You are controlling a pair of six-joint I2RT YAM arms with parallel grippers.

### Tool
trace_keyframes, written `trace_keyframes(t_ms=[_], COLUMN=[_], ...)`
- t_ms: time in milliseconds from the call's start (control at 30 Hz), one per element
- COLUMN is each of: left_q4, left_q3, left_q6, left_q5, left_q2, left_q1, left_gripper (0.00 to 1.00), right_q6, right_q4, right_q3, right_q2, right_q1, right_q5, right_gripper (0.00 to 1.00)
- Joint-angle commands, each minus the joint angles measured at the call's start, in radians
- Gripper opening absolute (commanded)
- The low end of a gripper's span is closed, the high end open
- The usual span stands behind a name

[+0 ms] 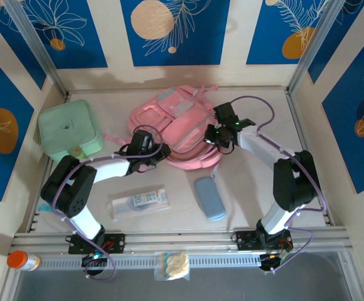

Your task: Pack the student bag

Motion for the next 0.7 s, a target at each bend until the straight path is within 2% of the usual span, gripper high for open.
trace_keyframes(t_ms=[0,67,133,233,533,667], left_q4=[-0.067,-0.17,-0.243,-0.198,-0.159,-0.124], left_q3=[0.023,0.032,0.043,0.022,0.079,0.104], left_q6=[0.014,0.06,0.072,0.037,-0.045,-0.062], left_q5=[-0.059,-0.113,-0.129,-0.097,-0.136,-0.164], left_q2=[-0.102,-0.146,-0.148,-0.122,0.038,0.089], left_q1=[0.021,0.044,0.072,0.105,0.16,0.162], left_gripper=[0.48,0.54,0.56,0.58,0.58,0.53], right_q6=[-0.029,-0.022,-0.002,0.029,0.099,0.113], right_q4=[-0.038,-0.039,-0.028,0.003,0.044,0.059], right_q3=[-0.049,-0.079,-0.112,-0.161,-0.249,-0.281], right_q2=[-0.07,-0.099,-0.128,-0.16,-0.185,-0.181], right_q1=[0.009,0.017,0.032,0.06,0.116,0.136], right_q5=[-0.055,-0.081,-0.1,-0.13,-0.158,-0.134], right_gripper=[0.09,0.1,0.09,0.1,0.1,0.1])
